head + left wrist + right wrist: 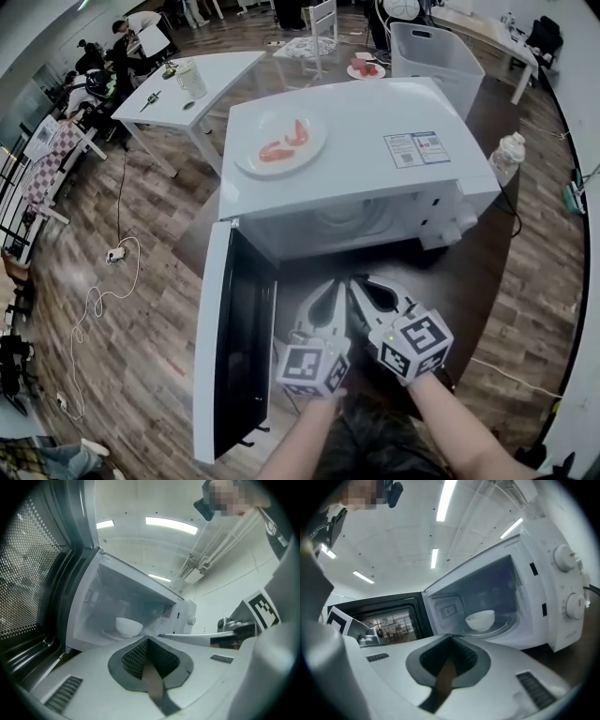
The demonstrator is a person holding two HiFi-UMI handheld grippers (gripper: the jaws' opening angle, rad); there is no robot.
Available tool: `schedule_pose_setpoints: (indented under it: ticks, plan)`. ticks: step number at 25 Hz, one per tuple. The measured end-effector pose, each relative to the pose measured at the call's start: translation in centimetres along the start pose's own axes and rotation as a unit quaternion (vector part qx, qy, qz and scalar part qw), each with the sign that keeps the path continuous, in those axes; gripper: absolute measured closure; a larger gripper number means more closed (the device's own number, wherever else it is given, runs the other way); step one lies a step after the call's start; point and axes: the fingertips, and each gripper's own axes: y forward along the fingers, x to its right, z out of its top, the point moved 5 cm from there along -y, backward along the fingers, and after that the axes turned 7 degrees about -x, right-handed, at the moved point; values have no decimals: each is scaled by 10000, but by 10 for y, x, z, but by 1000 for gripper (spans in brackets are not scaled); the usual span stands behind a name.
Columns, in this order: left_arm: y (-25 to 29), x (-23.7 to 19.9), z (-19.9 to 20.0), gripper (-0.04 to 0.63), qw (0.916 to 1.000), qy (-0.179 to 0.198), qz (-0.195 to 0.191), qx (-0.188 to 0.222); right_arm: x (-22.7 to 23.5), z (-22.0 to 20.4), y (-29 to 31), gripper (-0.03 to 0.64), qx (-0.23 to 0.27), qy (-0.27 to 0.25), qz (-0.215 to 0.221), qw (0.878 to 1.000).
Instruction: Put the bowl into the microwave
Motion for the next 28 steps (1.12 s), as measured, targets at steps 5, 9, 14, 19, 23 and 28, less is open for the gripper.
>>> schedule_pose_setpoints:
  ticks: [5,9,14,19,23,28]
  plan:
    - [-15,16,6,597,9999,95,-47,78,-11,2,-20,615,65,-163,-90,9998]
    - [-27,27,5,597,9998,165,-111,36,-21,-1,-36,615,7,-293,-75,9995]
    - [-42,41,8,597,9995,209,-236,45,-34,2,-55,615,68,-423,-145,9990]
    - [-61,55,12,597,9994,264,-206,21,-48,4,-74,615,36,-681,-220,9974]
    - [-77,68,12,597,9994,245,-257,24,-60,4,-91,616,-5,-675,-209,9975]
    - [-96,84,13,597,9991,261,-325,15,-74,4,-113,615,29,-583,-180,9981]
